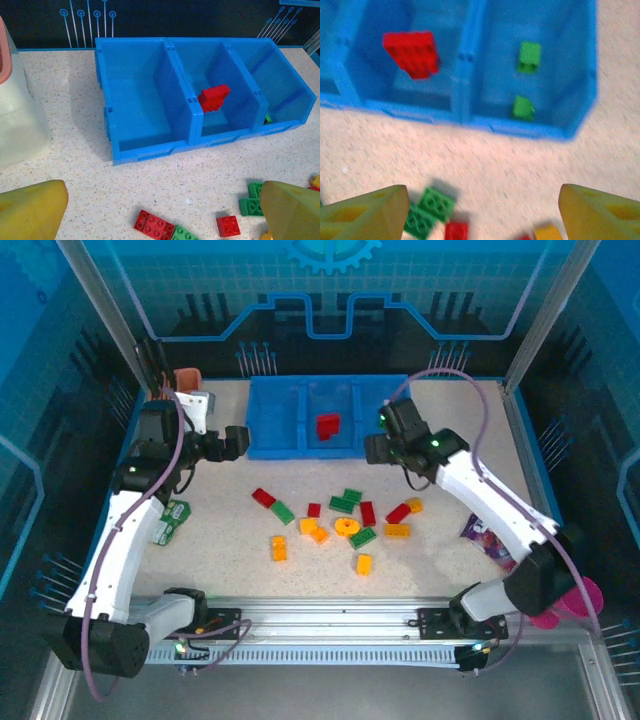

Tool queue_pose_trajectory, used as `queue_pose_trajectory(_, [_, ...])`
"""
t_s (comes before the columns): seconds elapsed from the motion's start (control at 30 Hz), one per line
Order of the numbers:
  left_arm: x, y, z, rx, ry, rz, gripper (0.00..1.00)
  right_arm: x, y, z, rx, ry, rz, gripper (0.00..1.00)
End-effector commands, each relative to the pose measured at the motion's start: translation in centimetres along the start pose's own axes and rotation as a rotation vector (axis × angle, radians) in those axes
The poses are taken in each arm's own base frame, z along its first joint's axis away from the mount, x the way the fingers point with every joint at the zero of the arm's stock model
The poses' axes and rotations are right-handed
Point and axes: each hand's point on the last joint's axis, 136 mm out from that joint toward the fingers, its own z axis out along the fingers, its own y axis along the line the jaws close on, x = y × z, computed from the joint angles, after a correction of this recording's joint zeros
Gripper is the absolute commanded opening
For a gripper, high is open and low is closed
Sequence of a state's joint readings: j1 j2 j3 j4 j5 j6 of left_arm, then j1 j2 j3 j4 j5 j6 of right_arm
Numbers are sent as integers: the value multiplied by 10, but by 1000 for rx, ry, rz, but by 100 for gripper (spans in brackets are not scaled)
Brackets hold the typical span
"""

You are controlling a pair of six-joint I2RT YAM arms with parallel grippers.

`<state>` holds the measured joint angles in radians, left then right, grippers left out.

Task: Sort the legos into containers by color
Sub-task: Pick up the lego from the middle-right of the table.

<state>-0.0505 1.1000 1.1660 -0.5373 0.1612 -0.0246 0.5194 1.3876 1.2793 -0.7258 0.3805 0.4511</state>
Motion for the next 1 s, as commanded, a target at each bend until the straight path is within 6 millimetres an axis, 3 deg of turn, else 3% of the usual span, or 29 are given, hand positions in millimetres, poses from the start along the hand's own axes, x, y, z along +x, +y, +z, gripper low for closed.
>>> queue_pose_trajectory(0.0, [-3, -2, 0, 2, 5, -1, 99, 60, -39, 5, 100, 149, 136, 76])
queue_pose_trajectory(0.07, [-2, -1, 1, 0, 9, -2, 99, 78, -56, 5, 128, 183, 208, 76])
queue_pose_trajectory(0.17, [-2, -2, 3, 5, 14, -6, 100, 91, -66, 10, 98, 201, 308, 78])
queue_pose_trajectory(0.47, [1, 1, 8, -3, 34, -7, 99, 123, -70, 60, 13, 290, 511, 81])
queue_pose_trajectory(0.97, [4, 4, 11, -16, 45, -1, 100, 137, -79, 122, 86, 363, 469, 82])
